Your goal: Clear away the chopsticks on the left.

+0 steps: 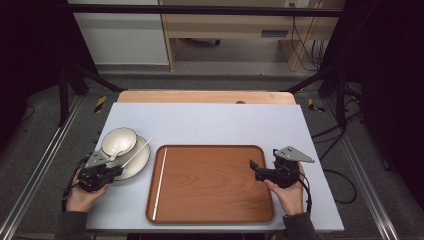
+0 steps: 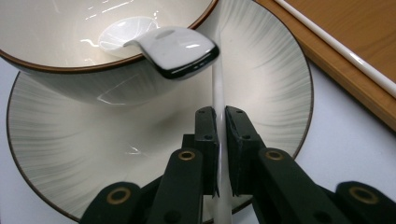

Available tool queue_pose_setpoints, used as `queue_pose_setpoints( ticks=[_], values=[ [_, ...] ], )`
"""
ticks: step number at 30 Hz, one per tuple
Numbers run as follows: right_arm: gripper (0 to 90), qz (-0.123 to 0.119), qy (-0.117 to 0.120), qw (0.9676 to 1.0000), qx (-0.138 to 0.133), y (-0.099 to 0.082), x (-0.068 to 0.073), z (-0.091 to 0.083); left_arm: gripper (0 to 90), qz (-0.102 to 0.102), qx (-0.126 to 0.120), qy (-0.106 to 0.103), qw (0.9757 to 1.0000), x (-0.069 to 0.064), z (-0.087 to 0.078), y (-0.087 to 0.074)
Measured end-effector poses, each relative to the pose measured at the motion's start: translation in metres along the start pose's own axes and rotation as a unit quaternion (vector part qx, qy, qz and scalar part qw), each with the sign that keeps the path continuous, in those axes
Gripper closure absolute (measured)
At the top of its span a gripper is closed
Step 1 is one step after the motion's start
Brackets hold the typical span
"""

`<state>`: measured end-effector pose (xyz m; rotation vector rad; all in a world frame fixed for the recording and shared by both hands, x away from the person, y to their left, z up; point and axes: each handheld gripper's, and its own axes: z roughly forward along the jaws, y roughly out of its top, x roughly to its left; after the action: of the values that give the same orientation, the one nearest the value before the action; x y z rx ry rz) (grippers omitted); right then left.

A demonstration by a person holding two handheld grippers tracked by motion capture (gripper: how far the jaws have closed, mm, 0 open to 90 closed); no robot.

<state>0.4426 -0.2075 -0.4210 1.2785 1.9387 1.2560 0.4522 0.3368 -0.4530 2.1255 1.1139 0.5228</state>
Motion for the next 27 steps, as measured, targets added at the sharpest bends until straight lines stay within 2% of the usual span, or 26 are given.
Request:
queue_pose_setpoints(
  ticks=[10, 18, 20, 23, 24, 26, 27],
  values=[
    [7.4, 0.0, -0.001, 1.0, -0.002, 0.0, -0.001, -0.001, 84.2, 0.003, -0.006, -0.007, 1.0, -0.015, -0.006, 0.009],
    [7.4, 0.003, -0.002, 1.0, -0.002, -0.001, -0.003, -0.001, 84.2, -0.001, -0.012, -0.005, 0.9999, -0.033, -0.009, 0.016],
    [7.4, 0.005, 0.0, 1.0, -0.004, -0.001, -0.003, -0.002, 84.2, -0.001, -0.015, -0.001, 0.9999, -0.042, -0.009, 0.019],
    [7.4, 0.004, -0.003, 1.0, -0.003, -0.001, -0.004, -0.002, 84.2, 0.0, -0.017, 0.003, 0.9999, -0.048, -0.01, 0.02],
    [7.4, 0.006, -0.001, 1.0, -0.004, -0.001, -0.004, -0.003, 84.2, -0.006, -0.021, 0.004, 0.9997, -0.054, -0.01, 0.022],
    [7.4, 0.007, -0.002, 1.0, -0.005, -0.001, -0.004, -0.003, 84.2, -0.009, -0.024, 0.007, 0.9996, -0.057, -0.01, 0.022],
    [7.4, 0.006, -0.002, 1.0, -0.004, -0.001, -0.004, -0.002, 84.2, -0.025, -0.034, 0.01, 0.9991, -0.063, -0.01, 0.024]
  ],
)
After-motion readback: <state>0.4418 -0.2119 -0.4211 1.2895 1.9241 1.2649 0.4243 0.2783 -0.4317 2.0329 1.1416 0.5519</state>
